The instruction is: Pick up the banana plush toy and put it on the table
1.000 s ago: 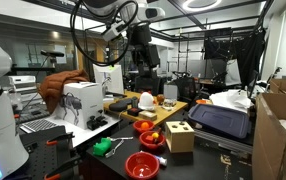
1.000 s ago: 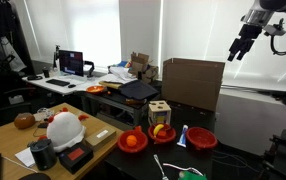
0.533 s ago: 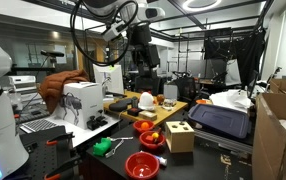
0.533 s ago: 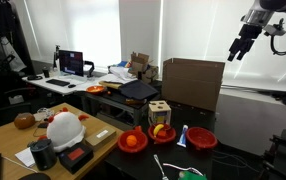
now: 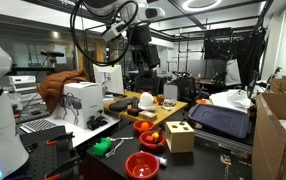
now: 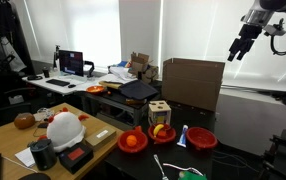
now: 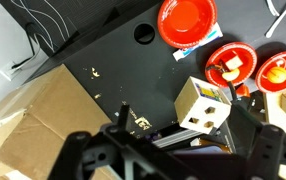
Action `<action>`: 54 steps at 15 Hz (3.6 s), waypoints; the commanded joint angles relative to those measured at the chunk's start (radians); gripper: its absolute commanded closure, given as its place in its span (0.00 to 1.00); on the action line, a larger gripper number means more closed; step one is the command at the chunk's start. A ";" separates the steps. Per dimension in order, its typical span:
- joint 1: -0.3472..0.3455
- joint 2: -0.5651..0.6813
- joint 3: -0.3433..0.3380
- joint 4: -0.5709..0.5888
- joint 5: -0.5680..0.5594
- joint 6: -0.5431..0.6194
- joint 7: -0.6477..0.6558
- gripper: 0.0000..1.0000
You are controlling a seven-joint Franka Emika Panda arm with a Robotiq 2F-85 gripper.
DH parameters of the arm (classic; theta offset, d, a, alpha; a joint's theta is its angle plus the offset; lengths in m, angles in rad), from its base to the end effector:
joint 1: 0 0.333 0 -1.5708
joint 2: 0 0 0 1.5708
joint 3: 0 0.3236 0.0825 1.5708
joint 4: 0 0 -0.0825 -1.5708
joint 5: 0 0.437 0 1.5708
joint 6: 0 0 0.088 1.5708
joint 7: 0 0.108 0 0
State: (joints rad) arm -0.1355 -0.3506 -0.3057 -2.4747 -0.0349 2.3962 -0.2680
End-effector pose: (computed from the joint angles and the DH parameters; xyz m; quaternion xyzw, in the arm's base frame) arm 0.4490 -0.2124 0.4175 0.9883 -0.0725 0.1338 0.0079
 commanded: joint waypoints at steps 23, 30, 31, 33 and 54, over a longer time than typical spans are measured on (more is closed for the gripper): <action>0.016 0.160 0.083 0.156 0.005 -0.005 0.033 0.00; 0.060 0.463 0.182 0.450 0.059 -0.068 0.022 0.00; 0.061 0.505 0.197 0.493 0.064 -0.083 0.022 0.00; 0.065 0.559 0.228 0.546 0.065 -0.116 0.028 0.00; 0.220 1.163 0.251 1.039 0.001 -0.204 0.495 0.00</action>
State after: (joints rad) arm 0.0752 0.7476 -0.0295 -1.5319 -0.0381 2.2429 0.1498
